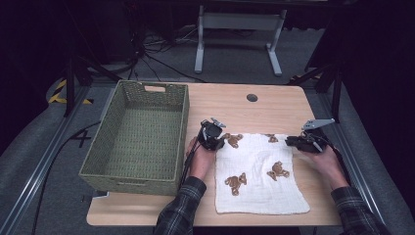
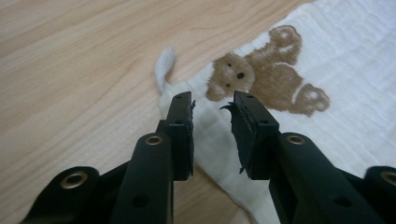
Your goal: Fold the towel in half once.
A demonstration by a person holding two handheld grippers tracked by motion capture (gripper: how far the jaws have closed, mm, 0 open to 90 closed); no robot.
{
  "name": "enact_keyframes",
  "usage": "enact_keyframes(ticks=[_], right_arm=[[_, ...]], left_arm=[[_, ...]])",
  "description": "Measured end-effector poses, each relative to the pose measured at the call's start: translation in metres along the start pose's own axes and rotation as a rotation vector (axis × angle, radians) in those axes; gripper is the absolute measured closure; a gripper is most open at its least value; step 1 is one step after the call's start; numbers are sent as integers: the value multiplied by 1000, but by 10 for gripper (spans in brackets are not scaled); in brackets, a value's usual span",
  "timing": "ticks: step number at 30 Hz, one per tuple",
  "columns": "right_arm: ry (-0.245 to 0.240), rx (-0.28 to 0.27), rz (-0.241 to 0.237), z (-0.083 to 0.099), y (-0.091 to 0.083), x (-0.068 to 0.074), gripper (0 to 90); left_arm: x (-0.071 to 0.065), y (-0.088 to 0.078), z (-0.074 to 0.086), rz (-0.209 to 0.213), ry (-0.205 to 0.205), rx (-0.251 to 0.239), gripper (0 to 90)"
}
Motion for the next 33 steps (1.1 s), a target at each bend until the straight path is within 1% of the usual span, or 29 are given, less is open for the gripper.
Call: enact_keyframes(ticks=[1,2,3,5,6,7,8,10,11,12,14,15,16,17,18,19,20,21,22,23,24,25,26,27,28,29,31,32,33], right_arm=[[-1,-11,1,-2,1,-2,764],[4,-12,1,-3,2,-4,752],[1,-12,3,-5,4,-6,747],[2,-17,7,-10,8,-10,737],[-7,-24,14,-11,10,-11,736],[-6,-25,17,-13,12,-13,735],[-3,-22,19,-15,14,-15,735],[1,-25,33,-18,17,-19,736],[11,-26,36,-18,19,-22,735],[15,-24,38,-19,21,-24,733],[19,-7,54,-18,27,-28,721],[25,-2,59,-17,29,-30,712],[28,1,65,-16,31,-32,712],[46,14,59,-13,34,-35,706],[49,32,68,-11,36,-37,695],[49,39,72,-8,36,-38,692],[49,39,72,-8,36,-38,692],[67,30,62,-7,35,-39,690],[72,34,61,-6,34,-39,684],[72,39,64,-5,32,-39,688],[78,44,53,-4,31,-38,713],[82,43,44,-3,31,-38,729],[91,45,40,-3,31,-37,787],[95,47,13,-3,31,-37,849],[80,47,15,-3,31,-36,866],[75,53,18,-4,31,-35,871],[76,41,9,-6,30,-33,876],[70,37,10,-7,28,-32,877],[61,24,9,-9,25,-30,878]], left_arm=[[2,0,-1,-4,1,2,664],[3,1,-3,0,-9,-1,658],[5,2,-4,-4,-9,9,648],[9,4,-7,-9,-12,8,626],[10,6,-8,2,-20,13,612],[12,7,-9,-5,-14,16,606],[13,9,-10,-10,-20,15,602],[15,12,-12,1,-26,25,591],[16,13,-13,-18,-14,26,583],[16,14,-13,-20,-14,35,577],[19,17,-13,-22,-10,37,566],[19,18,-13,-20,-18,44,565],[20,20,-12,-21,-19,37,563],[21,20,-12,-17,-21,39,560],[21,20,-12,-19,-20,44,558],[21,20,-12,-17,-19,39,558],[21,20,-12,-17,-19,39,562],[21,20,-12,-10,-18,35,562],[20,20,-12,-9,-16,33,589],[20,20,-12,3,-9,35,632],[19,20,-12,9,-1,32,703],[18,21,-13,12,-8,31,741],[18,20,-13,18,-10,32,794],[18,20,-13,17,-19,30,839],[18,20,-13,26,-35,37,857],[19,19,-13,28,-44,34,865],[19,17,-13,32,-57,11,871],[19,14,-13,39,-64,-3,872],[20,12,-14,40,-62,-12,872]])
Point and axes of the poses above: each handheld gripper's, and its own axes: y roughly forward along the jaws, z roughly out of its underside, x roughly to its left, the point moved 2 cm from there along y, roughly forward along the jaws, and after that the axes turned 3 degrees about -x, right-handed, at the moved point
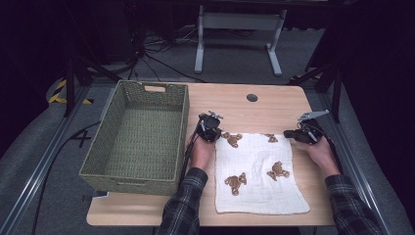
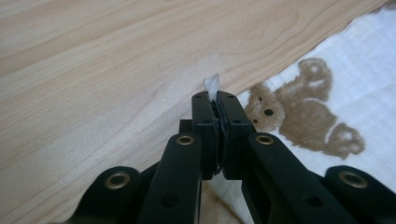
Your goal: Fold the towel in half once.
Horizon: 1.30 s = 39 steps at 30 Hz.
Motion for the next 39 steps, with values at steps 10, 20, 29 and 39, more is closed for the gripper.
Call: enact_keyframes(ticks=[10,20,29,39], right_arm=[[-49,-79,21,-9,-34,11,881],[-87,-132,3,0,-65,33,883],[-84,-119,-47,21,-76,50,884],[-79,-123,-84,50,-97,68,883]], left_arm=[[-7,-36,-10,-49,17,-88,870],[-26,-65,3,-35,41,-85,869],[-46,-81,29,-1,81,-60,870],[-76,-110,53,21,145,-74,870]])
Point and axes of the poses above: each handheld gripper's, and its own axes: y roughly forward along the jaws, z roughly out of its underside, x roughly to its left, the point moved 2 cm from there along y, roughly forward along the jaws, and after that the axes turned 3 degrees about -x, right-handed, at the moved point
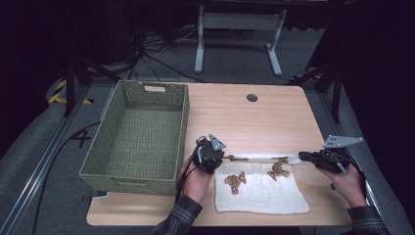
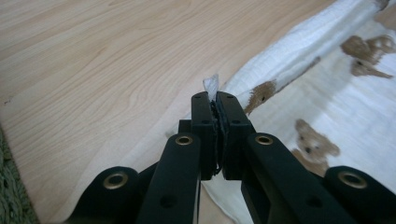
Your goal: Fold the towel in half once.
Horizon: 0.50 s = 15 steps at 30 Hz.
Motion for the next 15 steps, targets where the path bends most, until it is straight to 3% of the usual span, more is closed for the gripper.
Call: enact_keyframes(ticks=[4,9,15], right_arm=[[8,4,-31,10,-5,12,883],[12,71,-85,29,1,27,883],[-8,157,-122,41,15,36,883]], left_arm=[[-8,-6,13,28,-3,23,869],[-15,5,33,58,8,105,868],[-18,18,42,76,21,174,865]])
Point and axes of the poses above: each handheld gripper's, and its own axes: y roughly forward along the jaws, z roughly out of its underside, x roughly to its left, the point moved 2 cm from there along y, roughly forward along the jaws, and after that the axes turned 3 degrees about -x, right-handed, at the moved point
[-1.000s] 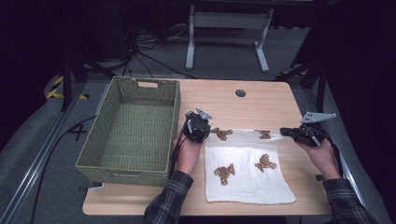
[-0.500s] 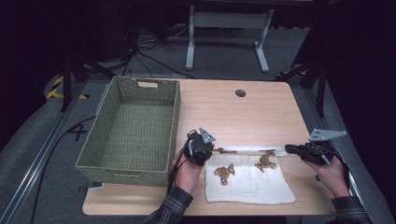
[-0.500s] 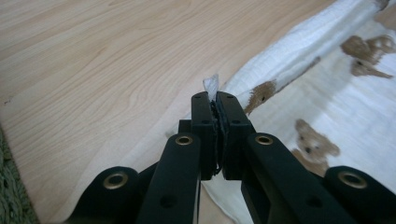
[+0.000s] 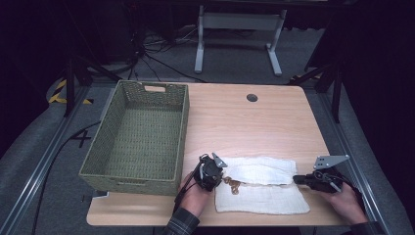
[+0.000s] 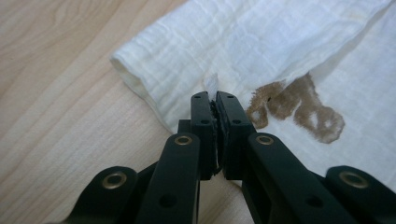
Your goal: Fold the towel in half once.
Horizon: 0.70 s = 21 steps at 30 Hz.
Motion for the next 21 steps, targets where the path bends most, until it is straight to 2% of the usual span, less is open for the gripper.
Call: enact_keyframes(ticks=[4,11,13,15,17,19,21], right_arm=[[-3,11,-1,-1,3,-2,883],[-8,12,30,-7,7,-10,883],[-13,15,53,-11,9,-16,883],[-6,15,62,-14,12,-22,883],[-12,16,86,-18,14,-29,883],[-10,11,104,-21,15,-36,883],[-2,6,121,-23,17,-43,883]], left_arm=[[1,7,-1,-16,22,8,864],[10,18,-12,-47,8,-6,864],[14,22,-17,-61,10,-13,864],[18,26,-21,-68,-10,-13,864],[23,30,-26,-73,-12,-22,864],[26,33,-29,-66,-28,-34,863],[28,33,-30,-63,-28,-37,863]])
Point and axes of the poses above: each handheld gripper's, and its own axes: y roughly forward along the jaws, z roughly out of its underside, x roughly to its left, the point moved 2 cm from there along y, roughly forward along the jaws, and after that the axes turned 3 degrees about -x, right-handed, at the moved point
